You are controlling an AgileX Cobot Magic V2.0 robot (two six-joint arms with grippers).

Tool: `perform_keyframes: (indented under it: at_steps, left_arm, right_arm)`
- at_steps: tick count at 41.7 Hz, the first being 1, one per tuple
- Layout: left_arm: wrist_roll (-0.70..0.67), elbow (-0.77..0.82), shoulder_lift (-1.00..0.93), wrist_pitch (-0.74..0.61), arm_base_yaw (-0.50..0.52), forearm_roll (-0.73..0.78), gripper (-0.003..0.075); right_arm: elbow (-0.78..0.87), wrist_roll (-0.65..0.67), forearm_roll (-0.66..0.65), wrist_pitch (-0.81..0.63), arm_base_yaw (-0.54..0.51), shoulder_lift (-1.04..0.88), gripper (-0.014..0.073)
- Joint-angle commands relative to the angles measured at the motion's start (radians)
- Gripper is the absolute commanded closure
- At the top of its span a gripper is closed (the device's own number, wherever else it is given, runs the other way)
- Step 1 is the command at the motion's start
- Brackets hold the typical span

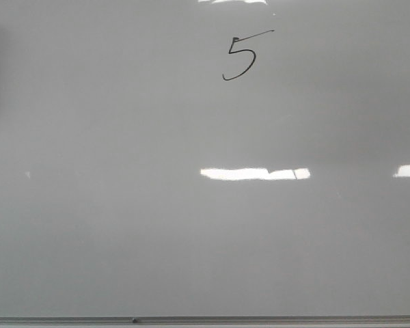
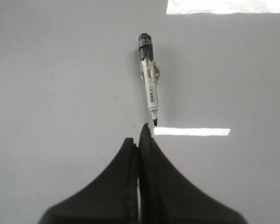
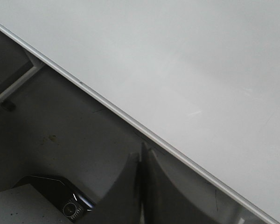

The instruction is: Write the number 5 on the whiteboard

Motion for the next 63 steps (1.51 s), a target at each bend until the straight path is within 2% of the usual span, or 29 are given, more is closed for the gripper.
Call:
perform_keyframes:
  at_steps: [1, 6, 58, 63]
  left_arm:
    - [0.018, 0.004, -0.015, -0.089, -0.002, -0.017, 0.0741]
    - [0.108, 0.004, -0.015, -0.089, -0.011, -0.076, 0.0741]
    - [0.108, 0.004, -0.015, -0.089, -0.011, -0.076, 0.0741]
    - [0.108, 0.004, -0.015, -0.089, -0.011, -0.076, 0.0741]
  right_arm:
    - [-0.022, -0.004, -0.001, -0.056, -0.001, 0.004, 0.0662]
    - [-0.022, -0.004, -0.001, -0.056, -0.001, 0.004, 0.0662]
    - [-0.012, -0.005, -0.003, -0.068, 0.000, -0.006, 0.0662]
    - [0.047, -0.005, -0.036, -0.131, -0.060, -0.092, 0.0662]
